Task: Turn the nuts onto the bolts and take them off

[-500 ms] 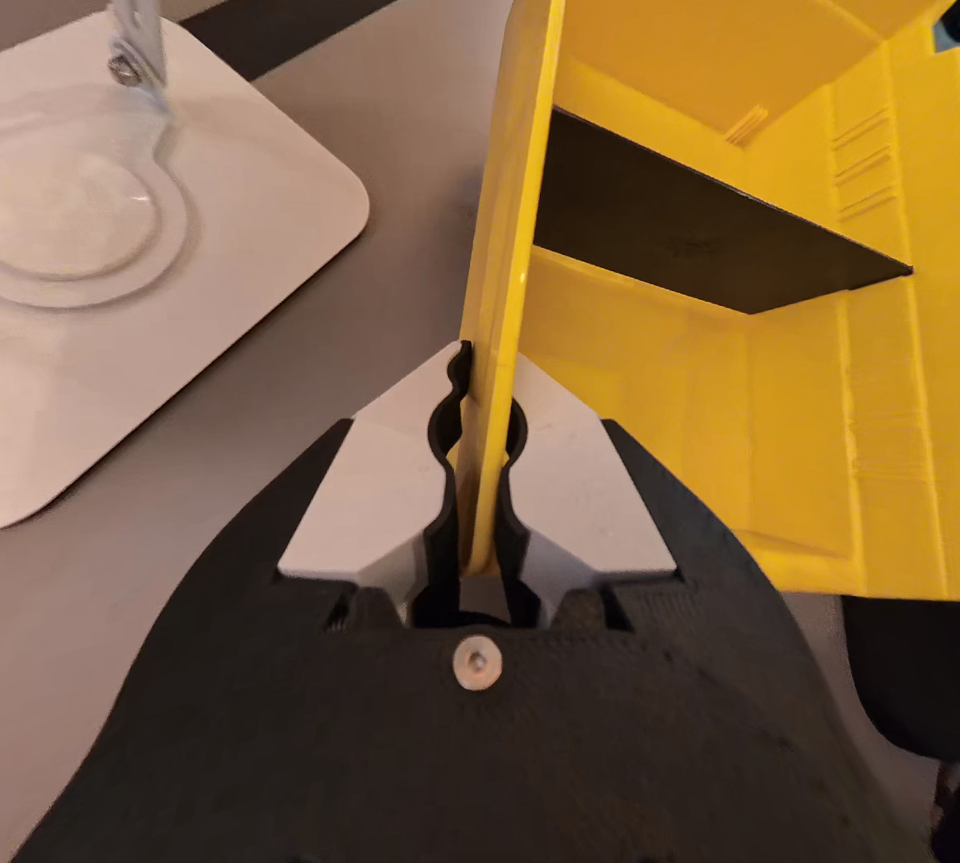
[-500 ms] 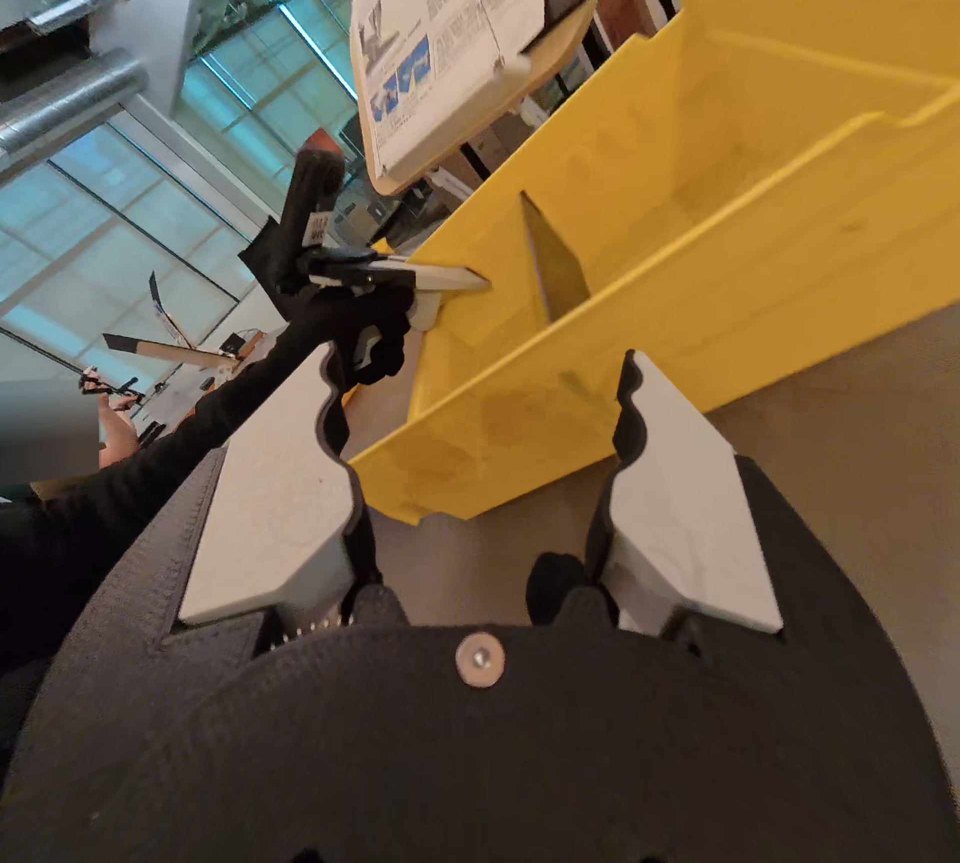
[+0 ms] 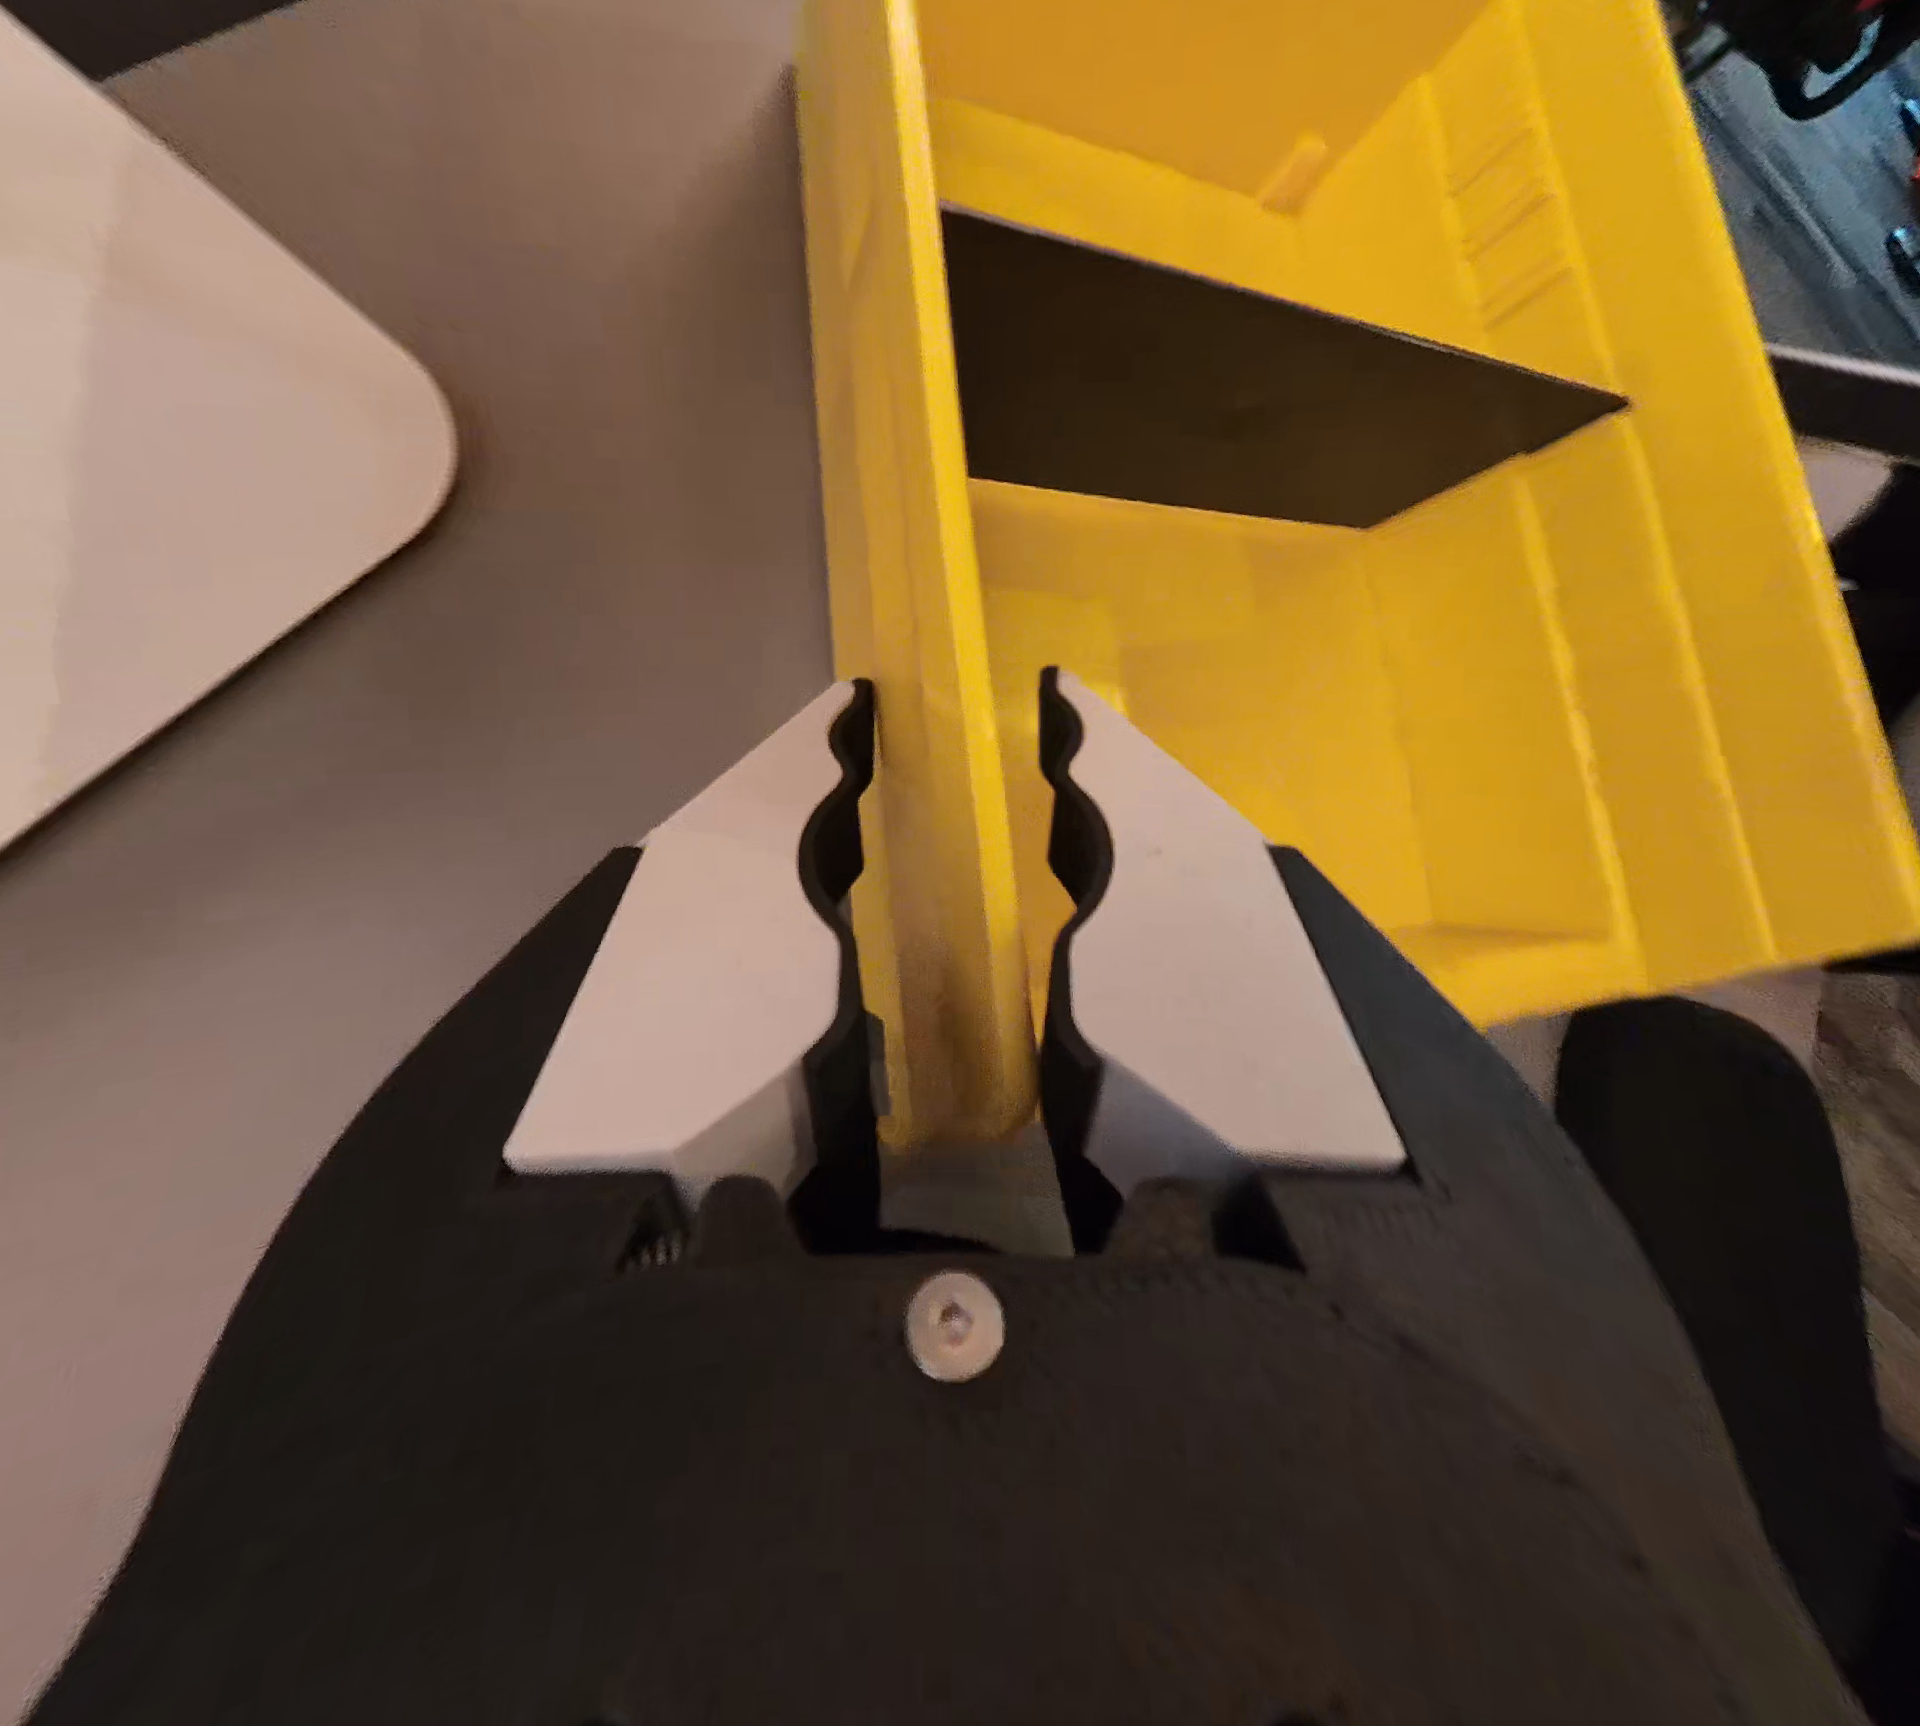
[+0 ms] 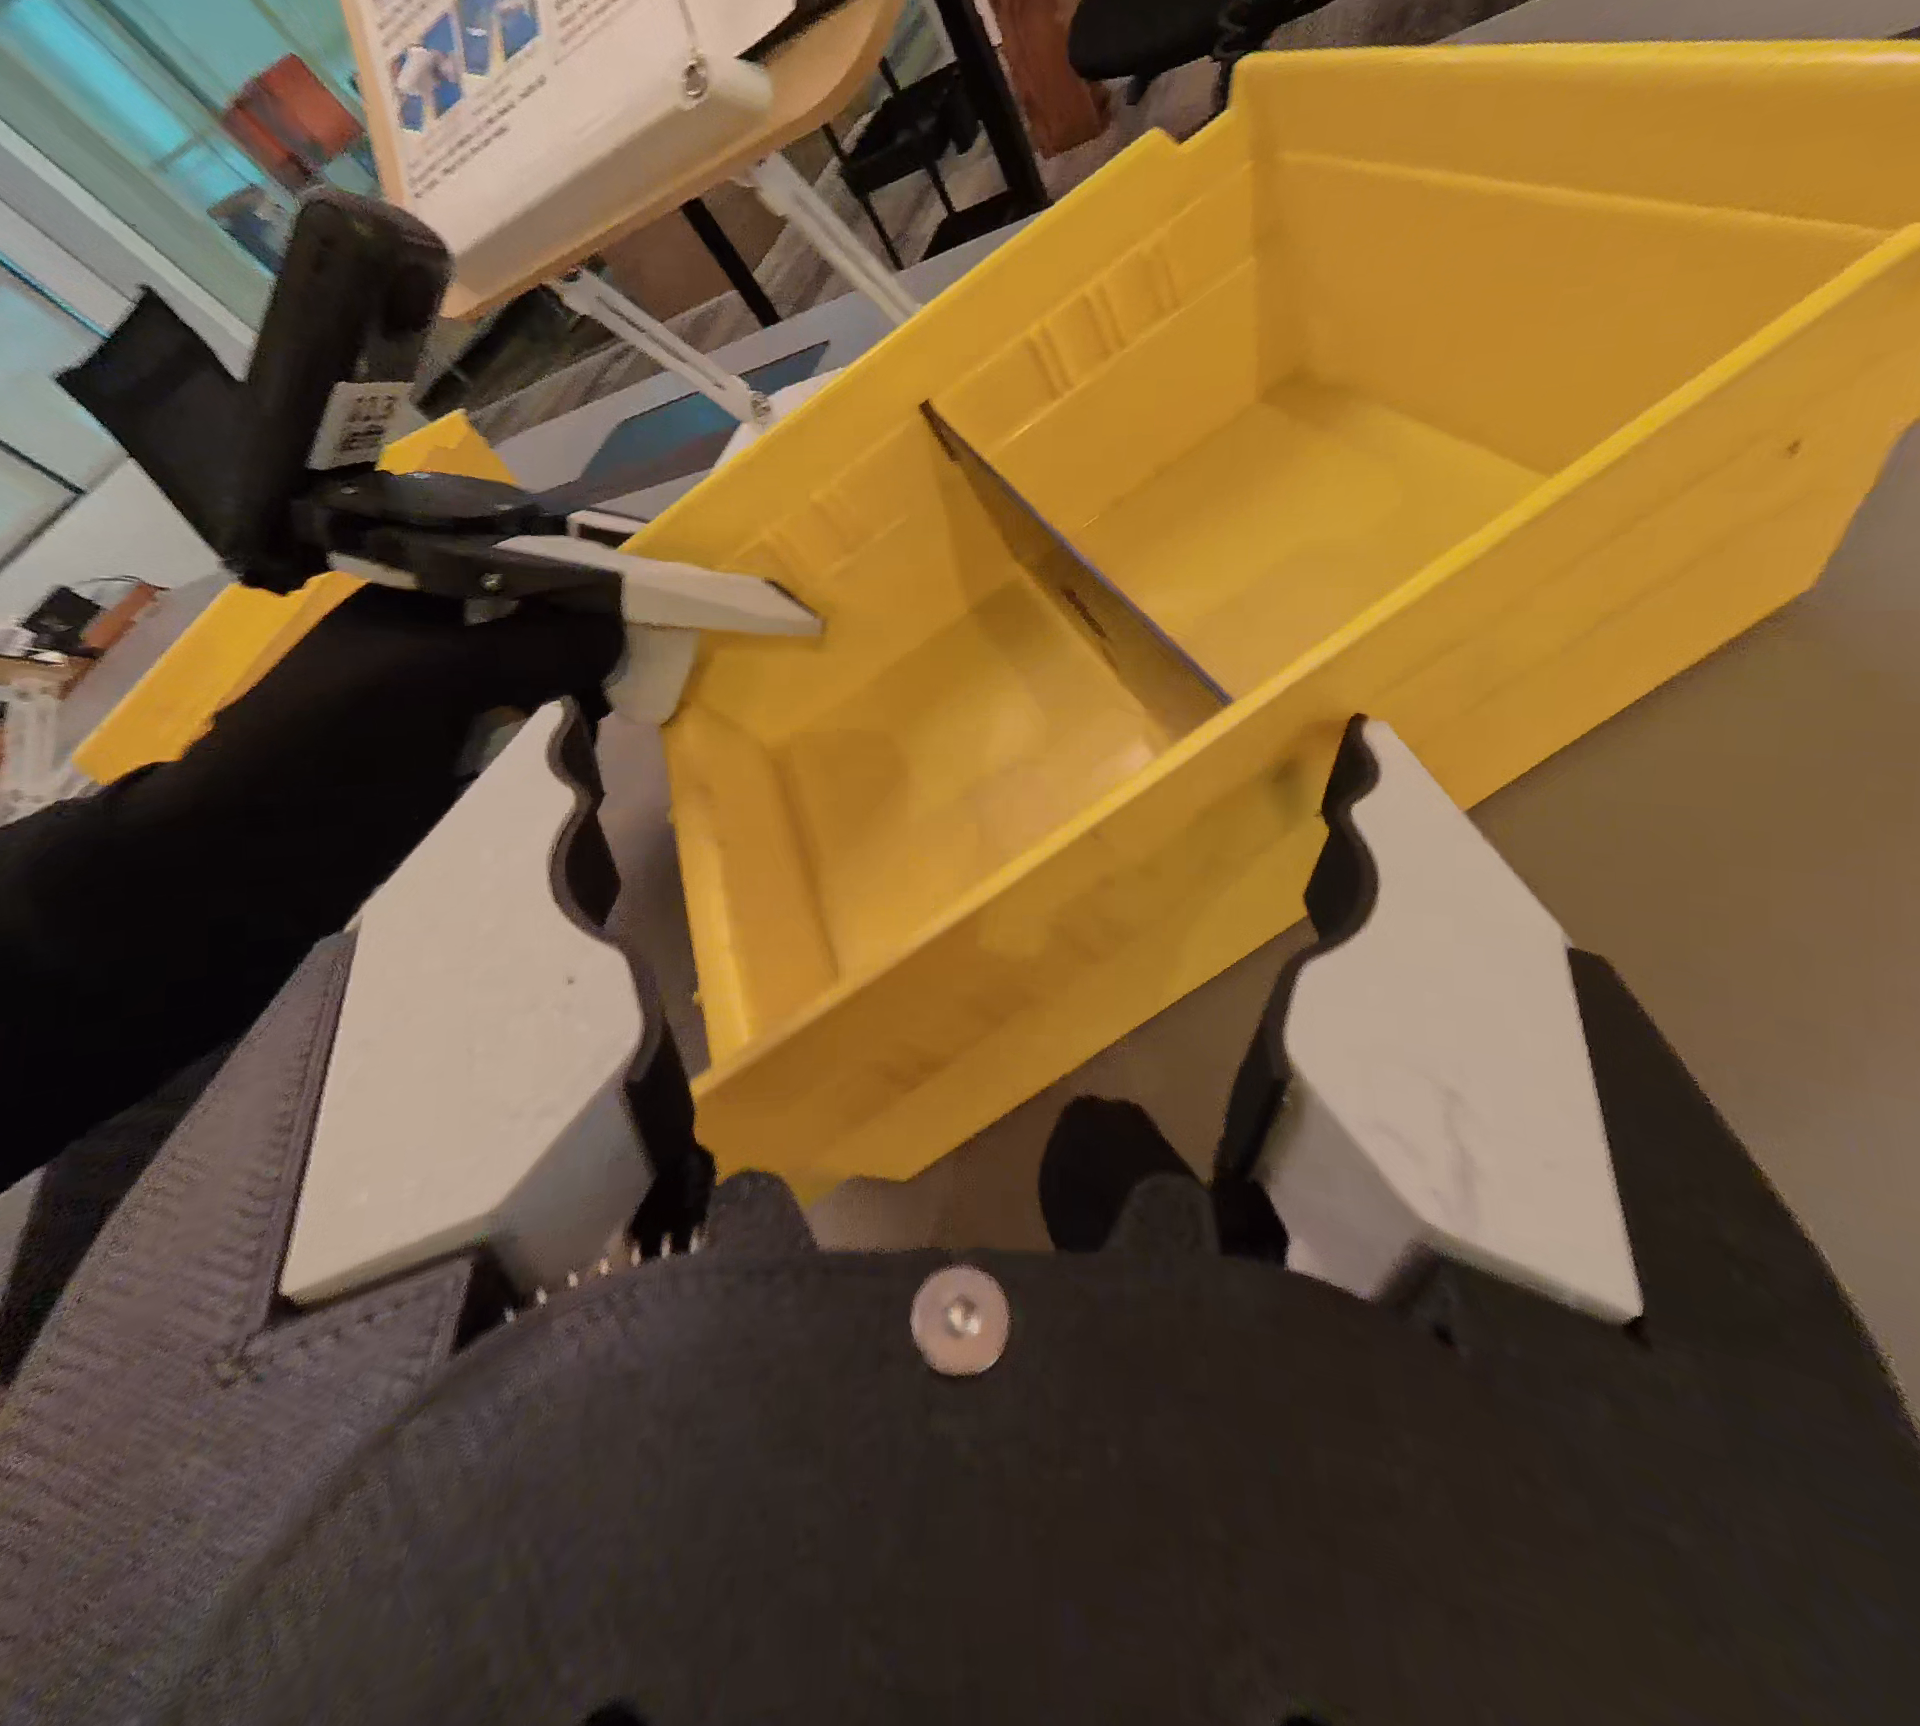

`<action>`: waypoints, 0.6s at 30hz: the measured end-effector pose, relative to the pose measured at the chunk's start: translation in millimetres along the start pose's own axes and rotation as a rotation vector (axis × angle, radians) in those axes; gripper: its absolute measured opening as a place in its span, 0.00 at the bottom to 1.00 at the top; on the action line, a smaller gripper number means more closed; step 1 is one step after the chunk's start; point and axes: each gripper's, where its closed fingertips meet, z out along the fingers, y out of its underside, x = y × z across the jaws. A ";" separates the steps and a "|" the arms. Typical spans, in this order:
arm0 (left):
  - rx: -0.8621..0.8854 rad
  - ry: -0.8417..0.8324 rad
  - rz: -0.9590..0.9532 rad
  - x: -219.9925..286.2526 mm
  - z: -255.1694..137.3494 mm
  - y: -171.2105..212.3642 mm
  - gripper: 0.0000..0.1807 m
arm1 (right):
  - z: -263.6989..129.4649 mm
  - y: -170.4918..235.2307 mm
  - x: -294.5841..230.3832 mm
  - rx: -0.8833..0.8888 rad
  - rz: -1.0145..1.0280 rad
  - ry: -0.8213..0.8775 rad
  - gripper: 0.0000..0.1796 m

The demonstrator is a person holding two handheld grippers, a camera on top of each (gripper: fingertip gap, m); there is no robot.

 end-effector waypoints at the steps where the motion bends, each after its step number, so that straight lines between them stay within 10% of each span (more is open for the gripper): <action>1: -0.007 0.008 0.008 6.3 3.2 0.4 0.18 | 0.8 -3.0 6.7 -0.002 -0.014 0.016 0.77; 18: -0.062 0.027 0.119 59.6 32.8 1.7 0.32 | 3.1 -24.7 70.6 -0.048 -0.125 0.154 0.74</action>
